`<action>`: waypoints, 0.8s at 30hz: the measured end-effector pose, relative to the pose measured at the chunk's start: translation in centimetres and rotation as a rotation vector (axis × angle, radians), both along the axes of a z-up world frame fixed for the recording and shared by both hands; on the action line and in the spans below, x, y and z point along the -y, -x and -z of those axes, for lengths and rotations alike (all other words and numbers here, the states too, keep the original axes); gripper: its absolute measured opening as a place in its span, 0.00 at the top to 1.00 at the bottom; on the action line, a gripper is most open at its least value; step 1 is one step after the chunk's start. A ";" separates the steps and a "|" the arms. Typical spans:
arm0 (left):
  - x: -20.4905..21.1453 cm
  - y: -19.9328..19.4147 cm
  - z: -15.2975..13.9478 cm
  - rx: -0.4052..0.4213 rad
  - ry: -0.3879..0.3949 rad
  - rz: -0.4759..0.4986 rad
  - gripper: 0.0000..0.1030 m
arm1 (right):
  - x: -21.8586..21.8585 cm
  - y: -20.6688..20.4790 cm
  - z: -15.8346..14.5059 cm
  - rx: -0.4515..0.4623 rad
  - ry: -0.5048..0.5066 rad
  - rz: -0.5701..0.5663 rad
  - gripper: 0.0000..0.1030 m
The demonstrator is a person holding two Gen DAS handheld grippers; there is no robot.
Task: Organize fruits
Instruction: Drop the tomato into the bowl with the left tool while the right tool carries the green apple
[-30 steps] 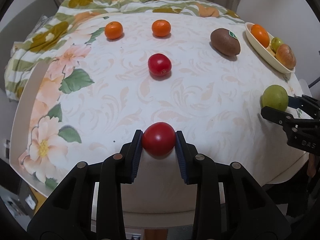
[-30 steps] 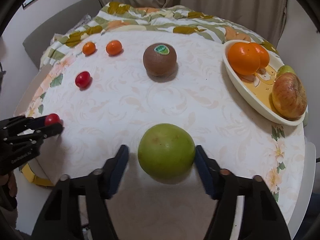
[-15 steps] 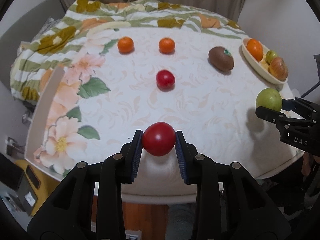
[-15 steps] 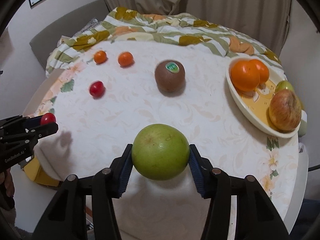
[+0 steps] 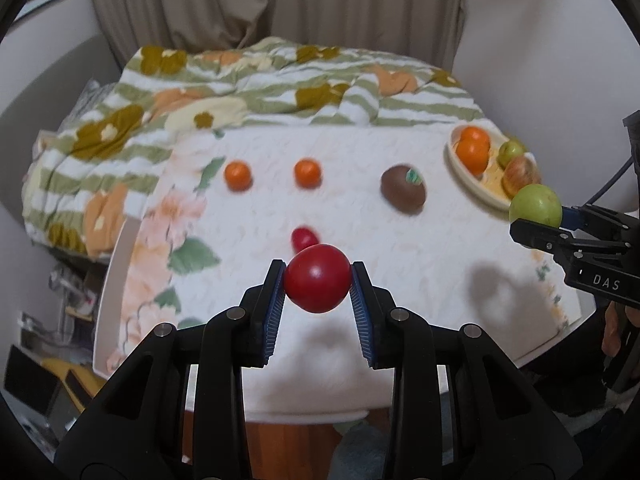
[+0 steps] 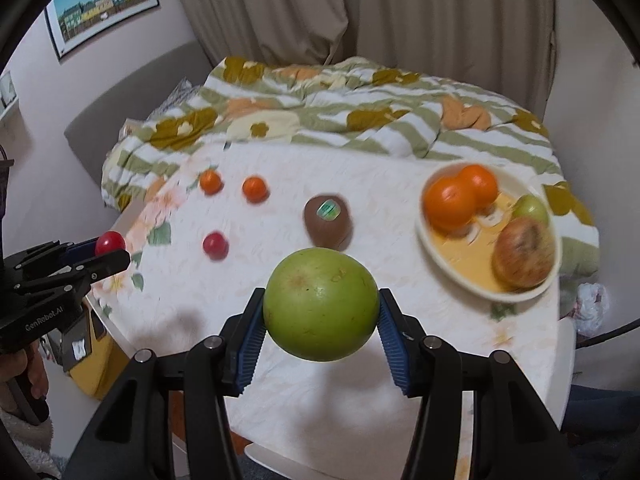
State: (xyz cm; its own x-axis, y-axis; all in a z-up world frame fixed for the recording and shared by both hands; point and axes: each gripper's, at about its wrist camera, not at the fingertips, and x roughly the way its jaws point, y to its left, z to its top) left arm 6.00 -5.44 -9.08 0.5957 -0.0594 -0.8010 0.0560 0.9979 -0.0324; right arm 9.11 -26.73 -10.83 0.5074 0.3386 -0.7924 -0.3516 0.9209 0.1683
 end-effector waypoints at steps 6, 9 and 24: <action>3.4 -2.7 -2.4 0.039 0.023 0.016 0.62 | 3.9 -2.2 -2.2 0.038 -0.007 0.030 0.52; 5.6 -4.3 -2.9 0.048 0.037 0.029 0.62 | 6.4 -3.9 -2.9 0.052 -0.009 0.046 0.52; 17.9 -14.6 -2.0 0.015 0.083 0.094 0.62 | 16.5 -12.8 -3.1 0.075 -0.008 0.049 0.52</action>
State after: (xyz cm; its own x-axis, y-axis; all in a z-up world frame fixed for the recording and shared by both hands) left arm 20.64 -23.38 -7.12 0.5962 -0.1812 -0.7821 0.1502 0.9822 -0.1130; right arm 21.94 -43.19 -7.76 0.5813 0.3182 -0.7489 -0.3179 0.9360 0.1509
